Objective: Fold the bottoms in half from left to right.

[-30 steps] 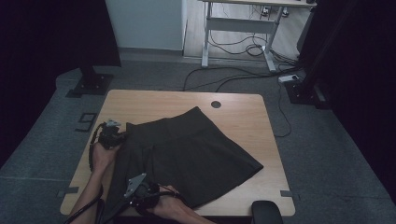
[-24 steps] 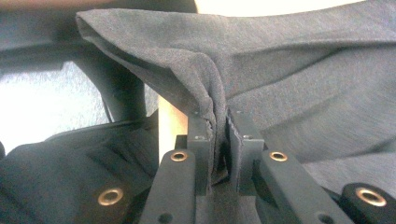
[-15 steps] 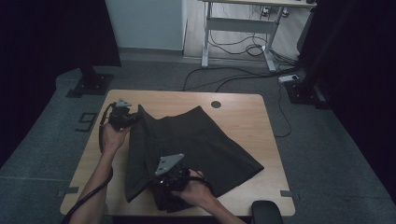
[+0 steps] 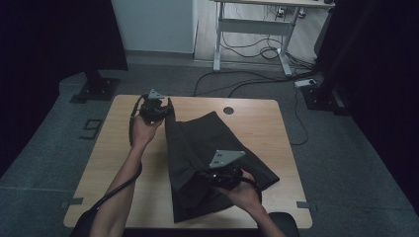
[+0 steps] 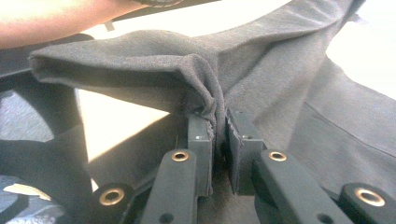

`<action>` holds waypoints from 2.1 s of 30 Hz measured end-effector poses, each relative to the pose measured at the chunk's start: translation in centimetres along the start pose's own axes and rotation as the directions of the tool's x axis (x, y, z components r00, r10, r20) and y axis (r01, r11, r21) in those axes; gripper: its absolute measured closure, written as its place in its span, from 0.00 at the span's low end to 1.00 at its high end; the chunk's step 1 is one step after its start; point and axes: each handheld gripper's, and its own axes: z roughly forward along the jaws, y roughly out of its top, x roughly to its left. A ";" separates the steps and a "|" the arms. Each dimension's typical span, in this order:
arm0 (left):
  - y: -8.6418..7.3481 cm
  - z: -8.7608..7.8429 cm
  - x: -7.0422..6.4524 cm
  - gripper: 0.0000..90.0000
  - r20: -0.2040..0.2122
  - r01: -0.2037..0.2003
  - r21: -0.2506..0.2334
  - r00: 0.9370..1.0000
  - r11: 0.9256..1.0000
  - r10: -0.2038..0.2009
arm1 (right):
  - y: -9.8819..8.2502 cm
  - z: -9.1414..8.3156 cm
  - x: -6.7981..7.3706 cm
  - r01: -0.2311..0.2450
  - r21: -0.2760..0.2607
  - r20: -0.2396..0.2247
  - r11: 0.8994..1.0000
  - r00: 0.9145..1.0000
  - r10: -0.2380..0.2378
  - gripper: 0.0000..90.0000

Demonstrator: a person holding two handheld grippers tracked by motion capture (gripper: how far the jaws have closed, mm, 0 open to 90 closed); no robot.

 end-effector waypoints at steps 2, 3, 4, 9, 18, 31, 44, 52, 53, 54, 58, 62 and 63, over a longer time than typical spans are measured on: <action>0.9 0.5 -0.7 0.96 0.007 -0.016 -0.001 1.000 1.000 0.016 | -0.3 -1.0 -0.5 -0.010 -0.010 0.025 1.000 1.000 0.011 0.90; 1.3 0.8 -1.0 0.96 0.013 -0.026 -0.002 1.000 1.000 0.026 | -0.5 -1.6 -0.8 -0.015 -0.016 0.035 1.000 0.999 0.016 0.90; 1.7 1.1 -1.4 0.96 0.018 -0.034 -0.006 0.999 0.999 0.034 | -0.6 -2.1 -1.0 -0.018 -0.021 0.045 1.000 0.999 0.019 0.90; 3.6 3.0 -3.4 0.96 0.042 -0.069 -0.025 0.997 0.997 0.070 | -1.9 -4.4 -2.1 -0.045 -0.037 0.103 0.998 0.993 0.049 0.90; 4.7 8.5 -6.9 0.96 0.081 -0.110 -0.025 0.990 0.994 0.111 | -6.8 -5.8 -4.4 -0.149 -0.010 0.180 0.989 0.972 0.149 0.90; 2.7 15.2 -9.1 0.86 0.093 -0.085 0.040 0.992 0.996 0.081 | -12.8 -4.4 -6.8 -0.274 0.039 0.213 0.961 0.942 0.260 0.89; 2.1 12.0 -8.5 0.39 0.118 -0.060 0.000 0.991 0.998 0.059 | -15.0 -3.0 -7.8 -0.307 0.125 0.239 0.943 0.932 0.272 0.87; -0.7 7.7 -9.7 0.23 0.179 -0.107 0.005 0.978 0.994 0.104 | -15.2 -3.1 -7.8 -0.306 0.143 0.252 0.941 0.931 0.264 0.84; -1.2 7.2 -10.0 0.22 0.179 -0.118 0.002 0.977 0.993 0.115 | -15.2 -3.2 -7.7 -0.307 0.145 0.253 0.941 0.931 0.264 0.83; -1.9 6.7 -10.4 0.21 0.188 -0.125 0.010 0.975 0.992 0.121 | -15.2 -3.2 -7.7 -0.302 0.146 0.255 0.942 0.932 0.259 0.82; -3.9 5.1 -11.4 0.16 0.205 -0.139 0.024 0.970 0.990 0.131 | -15.4 -3.7 -7.6 -0.313 0.145 0.261 0.939 0.927 0.269 0.73; -6.1 3.7 -12.2 0.16 0.219 -0.118 0.020 0.969 0.993 0.111 | -15.7 -4.8 -7.5 -0.330 0.138 0.265 0.934 0.921 0.286 0.59; -6.7 3.5 -12.4 0.16 0.220 -0.122 0.027 0.969 0.992 0.113 | -15.7 -5.1 -7.4 -0.335 0.144 0.267 0.931 0.919 0.289 0.56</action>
